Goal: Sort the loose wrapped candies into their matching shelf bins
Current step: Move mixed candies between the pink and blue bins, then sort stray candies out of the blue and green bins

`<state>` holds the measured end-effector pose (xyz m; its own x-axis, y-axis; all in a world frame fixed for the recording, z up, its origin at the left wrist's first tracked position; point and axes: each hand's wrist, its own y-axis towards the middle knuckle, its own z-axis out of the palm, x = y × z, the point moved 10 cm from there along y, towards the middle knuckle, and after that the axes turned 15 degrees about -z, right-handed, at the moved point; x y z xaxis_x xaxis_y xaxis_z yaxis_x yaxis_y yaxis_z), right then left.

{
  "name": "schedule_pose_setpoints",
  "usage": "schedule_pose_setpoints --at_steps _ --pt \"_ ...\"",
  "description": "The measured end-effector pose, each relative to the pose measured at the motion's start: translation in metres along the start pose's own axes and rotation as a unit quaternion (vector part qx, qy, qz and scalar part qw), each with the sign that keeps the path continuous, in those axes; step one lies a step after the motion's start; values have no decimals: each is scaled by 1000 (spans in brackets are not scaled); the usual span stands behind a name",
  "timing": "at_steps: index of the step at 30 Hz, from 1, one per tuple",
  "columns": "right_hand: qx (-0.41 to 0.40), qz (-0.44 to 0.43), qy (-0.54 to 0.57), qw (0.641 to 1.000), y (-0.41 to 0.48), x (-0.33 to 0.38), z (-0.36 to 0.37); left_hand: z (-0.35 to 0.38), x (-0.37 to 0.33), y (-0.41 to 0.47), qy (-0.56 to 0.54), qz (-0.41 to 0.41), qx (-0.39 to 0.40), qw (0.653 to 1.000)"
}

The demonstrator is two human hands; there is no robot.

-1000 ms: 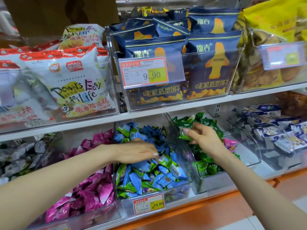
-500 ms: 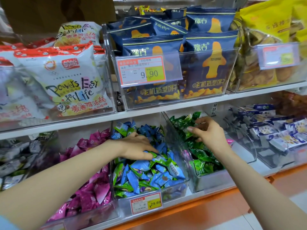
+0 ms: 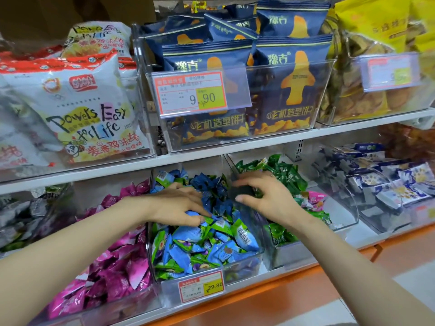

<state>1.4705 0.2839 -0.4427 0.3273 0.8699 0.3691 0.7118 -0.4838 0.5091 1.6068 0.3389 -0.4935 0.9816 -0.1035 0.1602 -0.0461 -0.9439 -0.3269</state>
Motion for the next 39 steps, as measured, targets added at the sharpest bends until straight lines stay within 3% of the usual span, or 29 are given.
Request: schedule_pose_setpoints --at_steps 3,13,15,18,20,24,29,32,34,36,39 --pt "92 -37 -86 991 0 2 20 -1 2 -4 -5 -3 -5 1000" --pt "147 -78 -119 979 27 7 30 4 4 -12 -70 -22 -59 996" --pt "238 -93 -152 955 41 11 52 4 5 -12 -82 -24 -66 994" --pt "406 -51 -214 887 49 0 88 4 9 -10 -100 -28 -70 992" --pt "460 -68 -252 849 52 -4 104 4 14 -11 -116 -28 -76 990" --pt "459 -74 -217 858 58 -13 102 7 19 -10 -131 -24 -81 988" --pt "489 -10 -137 862 54 -20 87 9 21 -7 -135 -24 -83 987" --pt "404 15 -91 910 70 -14 79 7 22 -6 -138 -26 -87 986" --pt "363 3 -120 924 81 -18 76 6 22 -6 -143 -26 -88 985" --pt "388 -40 -197 900 86 -23 91 5 22 -5 -151 -26 -88 984" --pt "462 -59 -302 832 83 -35 123 6 23 -5 -151 -24 -86 984"
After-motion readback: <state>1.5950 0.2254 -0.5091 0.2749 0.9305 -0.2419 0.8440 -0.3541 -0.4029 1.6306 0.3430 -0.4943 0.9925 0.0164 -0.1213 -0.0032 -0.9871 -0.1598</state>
